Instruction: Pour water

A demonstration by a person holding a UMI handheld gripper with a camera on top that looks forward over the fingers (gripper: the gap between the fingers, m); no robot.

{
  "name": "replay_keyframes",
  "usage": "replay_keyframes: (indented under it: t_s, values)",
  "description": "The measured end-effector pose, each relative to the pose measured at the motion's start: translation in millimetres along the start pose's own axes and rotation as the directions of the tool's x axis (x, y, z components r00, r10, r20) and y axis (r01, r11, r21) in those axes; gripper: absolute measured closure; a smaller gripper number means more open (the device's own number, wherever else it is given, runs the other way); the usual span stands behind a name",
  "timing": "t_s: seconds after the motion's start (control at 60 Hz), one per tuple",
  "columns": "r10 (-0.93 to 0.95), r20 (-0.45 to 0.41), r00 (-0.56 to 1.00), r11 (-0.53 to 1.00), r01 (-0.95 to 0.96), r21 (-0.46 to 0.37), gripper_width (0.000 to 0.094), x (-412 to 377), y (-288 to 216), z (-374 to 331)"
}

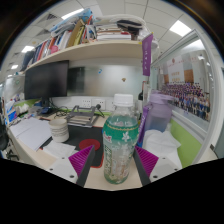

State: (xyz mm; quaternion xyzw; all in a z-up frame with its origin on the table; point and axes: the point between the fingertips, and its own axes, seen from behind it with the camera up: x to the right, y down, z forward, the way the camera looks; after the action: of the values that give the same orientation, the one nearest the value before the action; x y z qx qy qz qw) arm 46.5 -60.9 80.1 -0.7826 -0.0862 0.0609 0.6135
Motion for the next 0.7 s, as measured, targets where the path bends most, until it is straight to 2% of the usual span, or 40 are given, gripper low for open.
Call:
replay_keyframes:
  t_s: [0.067, 0.083, 0.117, 0.167, 0.2, 0.383, 0.517, 0.7]
  values:
    - [-0.008, -0.001, 1.000, 1.000, 0.008, 0.014, 0.0265, 1, -2, 8]
    - [-0.011, -0.002, 1.000, 1.000, 0.011, 0.014, 0.0311, 2, -2, 10]
    - [-0.013, -0.014, 1.000, 1.000, 0.014, 0.016, 0.0475, 6, -3, 13]
    - [-0.007, -0.011, 1.000, 1.000, 0.007, 0.013, 0.0475, 6, -4, 18]
    - [-0.007, -0.006, 1.000, 1.000, 0.007, 0.013, 0.0521, 4, -4, 21]
    - [-0.040, -0.029, 0.999, 0.999, 0.040, 0.000, 0.0610, 5, -7, 28]
    - [-0.071, -0.043, 0.997, 0.997, 0.069, -0.035, 0.0610, -4, -12, 25]
    - [-0.318, -0.053, 0.947, 0.947, 0.314, -0.071, 0.0610, -39, -56, 39]
